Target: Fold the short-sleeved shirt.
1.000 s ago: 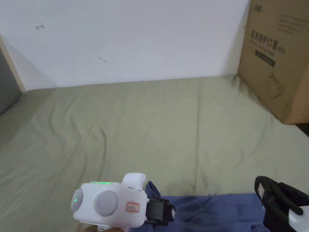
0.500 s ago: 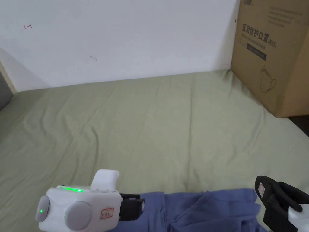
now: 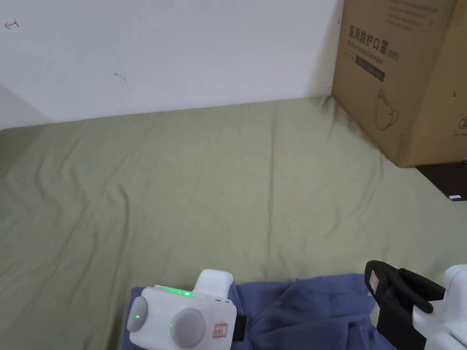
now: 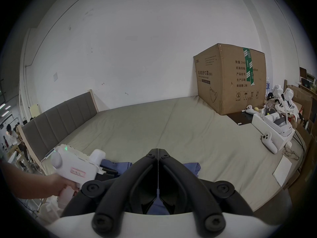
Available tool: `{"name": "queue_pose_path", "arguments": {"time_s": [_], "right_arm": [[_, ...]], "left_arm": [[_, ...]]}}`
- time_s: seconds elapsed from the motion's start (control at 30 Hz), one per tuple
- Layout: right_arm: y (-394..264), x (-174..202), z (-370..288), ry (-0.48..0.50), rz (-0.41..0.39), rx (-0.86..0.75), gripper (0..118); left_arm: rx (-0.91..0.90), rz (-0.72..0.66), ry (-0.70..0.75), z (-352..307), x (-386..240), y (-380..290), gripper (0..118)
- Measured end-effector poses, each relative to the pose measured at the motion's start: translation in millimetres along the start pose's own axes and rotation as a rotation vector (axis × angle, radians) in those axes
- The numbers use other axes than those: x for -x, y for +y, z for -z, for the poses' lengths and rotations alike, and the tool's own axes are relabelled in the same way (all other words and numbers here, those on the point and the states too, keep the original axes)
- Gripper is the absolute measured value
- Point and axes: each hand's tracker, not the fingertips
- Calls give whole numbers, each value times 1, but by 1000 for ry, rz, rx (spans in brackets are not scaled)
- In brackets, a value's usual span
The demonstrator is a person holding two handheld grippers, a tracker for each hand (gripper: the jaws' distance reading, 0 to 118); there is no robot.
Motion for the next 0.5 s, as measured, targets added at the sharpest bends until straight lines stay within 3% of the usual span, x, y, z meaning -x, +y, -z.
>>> {"name": "queue_pose_path", "arguments": {"time_s": [0.03, 0.1, 0.17, 0.3, 0.43, 0.47, 0.5], "right_arm": [[0, 1, 1, 2, 0, 2, 3], [1, 5, 2, 4, 3, 2, 3], [5, 9, 2, 24, 26, -15, 3], [17, 20, 2, 45, -10, -36, 3], [23, 29, 2, 59, -35, -48, 3], [23, 31, 4, 64, -37, -47, 3], [24, 34, 5, 68, -40, -43, 3]], "left_arm": [[-2, -64, -111, -7, 3, 3, 1], [26, -227, -465, -20, 15, 8, 2], [-10, -276, -612, -34, 21, 10, 2], [-165, -305, -565, -85, 64, 14, 2], [-184, -415, -544, -116, 145, -2, 2], [-179, -434, -529, -120, 165, -11, 5], [-172, -464, -540, -123, 186, -19, 33]]}}
